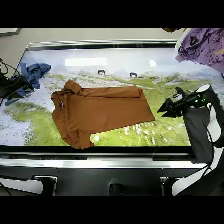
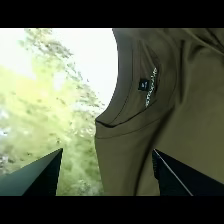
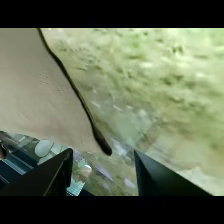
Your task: Fold the clothes and pants, and hang the long-sleeved shirts on hangers.
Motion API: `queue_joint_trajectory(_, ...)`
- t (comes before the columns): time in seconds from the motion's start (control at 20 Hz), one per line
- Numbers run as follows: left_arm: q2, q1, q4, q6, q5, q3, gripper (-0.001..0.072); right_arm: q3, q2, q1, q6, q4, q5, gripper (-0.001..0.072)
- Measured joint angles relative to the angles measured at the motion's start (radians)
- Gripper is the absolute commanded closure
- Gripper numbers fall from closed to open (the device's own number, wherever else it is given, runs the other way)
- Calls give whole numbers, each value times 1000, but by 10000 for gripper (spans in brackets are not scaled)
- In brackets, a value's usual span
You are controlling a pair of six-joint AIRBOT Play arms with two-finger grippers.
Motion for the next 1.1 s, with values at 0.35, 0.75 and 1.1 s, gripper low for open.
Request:
queue_joint_trajectory(0.35,-10,-3,2,-3,-6,0,70,-103,3,49,-53,56,-32,257)
queue_joint_trajectory(0.75,70,31,-11,11,46,-141,104,-124,25,95,-63,24,-76,682)
queue_joint_trajectory(1.1,433,101,-354,208,331,-912,102,-124,84,98,-58,36,-80,682)
